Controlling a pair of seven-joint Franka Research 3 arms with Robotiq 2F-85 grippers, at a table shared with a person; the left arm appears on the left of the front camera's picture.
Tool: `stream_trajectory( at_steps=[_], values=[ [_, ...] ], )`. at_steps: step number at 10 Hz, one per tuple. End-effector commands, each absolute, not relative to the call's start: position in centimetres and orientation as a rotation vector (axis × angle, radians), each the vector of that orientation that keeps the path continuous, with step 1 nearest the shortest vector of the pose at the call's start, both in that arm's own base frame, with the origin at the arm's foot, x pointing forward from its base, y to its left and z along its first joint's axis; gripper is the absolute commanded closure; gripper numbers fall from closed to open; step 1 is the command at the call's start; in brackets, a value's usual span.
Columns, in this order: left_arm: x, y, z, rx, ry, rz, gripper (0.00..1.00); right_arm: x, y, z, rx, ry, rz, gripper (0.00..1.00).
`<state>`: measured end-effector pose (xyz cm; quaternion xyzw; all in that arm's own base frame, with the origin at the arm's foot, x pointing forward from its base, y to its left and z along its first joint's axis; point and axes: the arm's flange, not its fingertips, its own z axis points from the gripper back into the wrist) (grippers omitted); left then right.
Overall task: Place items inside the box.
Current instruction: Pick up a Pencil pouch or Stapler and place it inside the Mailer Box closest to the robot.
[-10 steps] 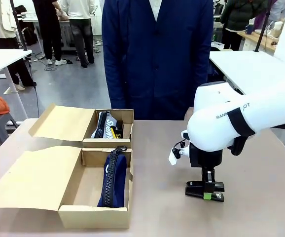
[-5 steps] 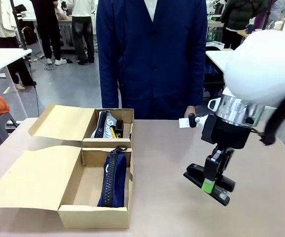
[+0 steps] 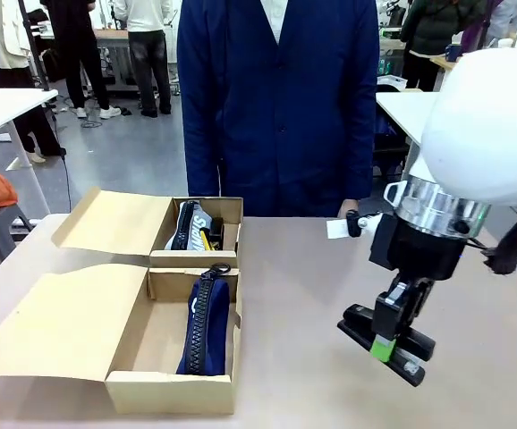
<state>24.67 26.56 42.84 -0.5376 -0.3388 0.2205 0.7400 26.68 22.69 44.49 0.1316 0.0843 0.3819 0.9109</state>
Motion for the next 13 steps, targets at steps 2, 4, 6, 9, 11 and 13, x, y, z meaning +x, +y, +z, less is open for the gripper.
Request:
stream_trajectory(
  at_steps=[2,4,6,9,11,13],
  values=[
    [24.7,26.5,42.9,-1.192,-0.771,0.469,0.00,27.6,35.9,49.0,0.320,0.067,0.617,0.64],
    [24.7,26.5,42.9,-1.192,-0.771,0.469,0.00,28.9,44.4,49.8,0.404,0.065,0.463,0.64],
    [24.7,26.5,42.9,-1.192,-0.771,0.469,0.00,29.4,51.2,47.5,0.388,0.119,0.397,0.64],
    [24.7,26.5,42.9,-1.192,-0.771,0.469,0.00,30.8,55.8,43.1,0.231,0.071,0.347,0.64],
    [24.7,26.5,42.9,-1.192,-0.771,0.469,0.00,29.6,52.6,44.2,0.362,0.066,0.365,0.64],
    [24.7,26.5,42.9,-1.192,-0.771,0.469,0.00,30.3,54.0,42.1,0.314,0.063,0.352,0.64]
  ],
)
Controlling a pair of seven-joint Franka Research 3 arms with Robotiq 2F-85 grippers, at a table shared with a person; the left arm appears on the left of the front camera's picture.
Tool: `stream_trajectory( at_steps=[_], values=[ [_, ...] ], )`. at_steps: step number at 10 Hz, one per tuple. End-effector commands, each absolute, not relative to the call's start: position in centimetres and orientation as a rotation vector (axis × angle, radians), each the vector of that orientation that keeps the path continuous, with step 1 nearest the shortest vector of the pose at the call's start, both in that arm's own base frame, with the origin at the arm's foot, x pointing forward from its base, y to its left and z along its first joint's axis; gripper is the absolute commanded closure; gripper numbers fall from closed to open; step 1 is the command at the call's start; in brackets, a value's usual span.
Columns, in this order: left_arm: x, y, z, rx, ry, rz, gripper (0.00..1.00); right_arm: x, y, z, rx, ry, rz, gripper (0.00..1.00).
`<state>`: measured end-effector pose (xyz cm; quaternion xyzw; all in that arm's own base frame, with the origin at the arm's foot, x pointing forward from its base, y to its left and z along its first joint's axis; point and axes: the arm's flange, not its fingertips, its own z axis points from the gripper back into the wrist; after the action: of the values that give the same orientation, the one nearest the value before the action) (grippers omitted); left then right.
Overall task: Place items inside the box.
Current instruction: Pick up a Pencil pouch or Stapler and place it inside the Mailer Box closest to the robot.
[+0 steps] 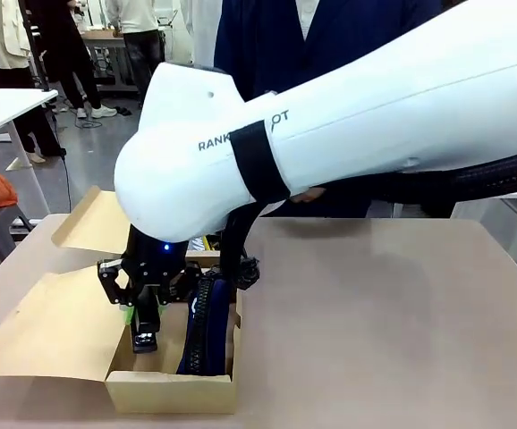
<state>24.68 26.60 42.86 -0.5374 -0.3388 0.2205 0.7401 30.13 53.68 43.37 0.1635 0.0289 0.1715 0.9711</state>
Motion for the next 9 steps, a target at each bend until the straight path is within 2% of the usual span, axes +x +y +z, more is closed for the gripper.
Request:
stream_trajectory(
  at_steps=[1,4,7,8,9],
  values=[
    [24.7,26.5,42.9,-1.192,-0.771,0.469,0.00,30.7,54.2,41.2,0.261,0.056,0.283,0.64],
    [24.7,26.5,42.9,-1.192,-0.771,0.469,0.00,31.0,54.3,40.7,0.276,0.004,0.247,0.64],
    [24.7,26.5,42.9,-1.192,-0.771,0.469,0.00,30.5,53.2,41.2,0.307,0.026,0.292,0.64],
    [24.7,26.5,42.9,-1.192,-0.771,0.469,0.00,29.4,49.3,44.2,0.431,0.125,0.361,0.64],
    [24.7,26.5,42.9,-1.192,-0.771,0.469,0.00,27.9,44.0,46.7,0.550,0.226,0.285,0.64]
  ],
)
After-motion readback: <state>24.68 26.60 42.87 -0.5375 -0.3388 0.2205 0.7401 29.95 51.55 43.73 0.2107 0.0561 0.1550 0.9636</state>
